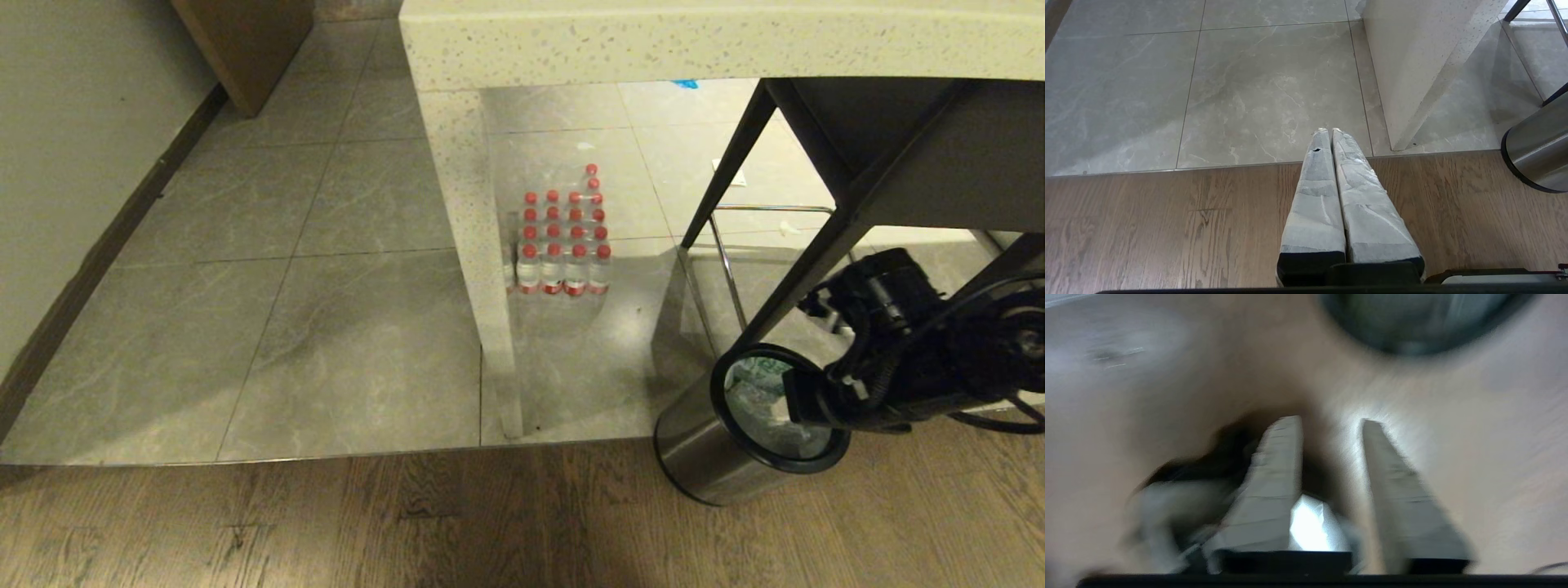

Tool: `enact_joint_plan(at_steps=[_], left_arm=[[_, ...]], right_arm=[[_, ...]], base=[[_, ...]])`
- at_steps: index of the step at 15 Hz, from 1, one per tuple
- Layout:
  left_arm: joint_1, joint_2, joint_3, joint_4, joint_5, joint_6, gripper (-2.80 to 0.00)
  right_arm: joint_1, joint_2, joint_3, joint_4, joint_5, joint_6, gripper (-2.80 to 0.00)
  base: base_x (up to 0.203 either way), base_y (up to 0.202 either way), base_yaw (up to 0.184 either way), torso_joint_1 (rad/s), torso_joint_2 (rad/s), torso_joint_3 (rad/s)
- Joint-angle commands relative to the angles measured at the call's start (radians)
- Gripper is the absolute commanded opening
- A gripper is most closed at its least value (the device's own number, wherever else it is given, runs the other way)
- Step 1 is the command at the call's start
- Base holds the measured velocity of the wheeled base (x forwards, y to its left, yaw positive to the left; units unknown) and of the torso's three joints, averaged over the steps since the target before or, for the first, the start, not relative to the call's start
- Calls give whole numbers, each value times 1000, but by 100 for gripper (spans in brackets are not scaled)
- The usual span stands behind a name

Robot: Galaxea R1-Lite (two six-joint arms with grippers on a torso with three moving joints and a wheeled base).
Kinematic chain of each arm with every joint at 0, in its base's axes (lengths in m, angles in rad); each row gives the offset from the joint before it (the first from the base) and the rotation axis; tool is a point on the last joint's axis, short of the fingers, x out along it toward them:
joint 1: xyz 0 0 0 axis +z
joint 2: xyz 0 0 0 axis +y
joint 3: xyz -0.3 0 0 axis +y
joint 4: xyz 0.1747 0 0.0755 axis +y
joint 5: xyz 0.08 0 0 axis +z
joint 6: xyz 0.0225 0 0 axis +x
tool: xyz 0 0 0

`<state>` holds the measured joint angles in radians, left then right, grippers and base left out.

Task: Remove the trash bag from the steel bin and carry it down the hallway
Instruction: Place the outer trash can on the ground

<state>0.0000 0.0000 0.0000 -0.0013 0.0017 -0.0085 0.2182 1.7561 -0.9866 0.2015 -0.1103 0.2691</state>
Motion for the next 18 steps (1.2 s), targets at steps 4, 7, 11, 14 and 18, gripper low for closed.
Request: enact_joint_plan(at_steps=[4, 7, 11, 14, 18], left_arm=[[0, 0, 1, 0, 1, -1, -280], [0, 0, 1, 0, 1, -1, -280], [0, -1, 0, 0, 1, -1, -280], [0, -1, 0, 0, 0, -1, -280], [0, -2, 1, 0, 0, -1, -280]], right_arm=[[33, 337, -105, -215, -89, -178, 0], [33, 441, -133, -325, -100, -157, 0], [31, 543, -152, -363, -198, -140, 0], [30, 592, -158, -462, -228, -140, 0], [30, 619, -160, -470, -248, -154, -280]], base=[[0, 0, 0, 0, 0, 0], [0, 0, 0, 0, 0, 0], [0, 0, 0, 0, 0, 0], [0, 0, 0, 0, 0, 0], [0, 0, 0, 0, 0, 0]])
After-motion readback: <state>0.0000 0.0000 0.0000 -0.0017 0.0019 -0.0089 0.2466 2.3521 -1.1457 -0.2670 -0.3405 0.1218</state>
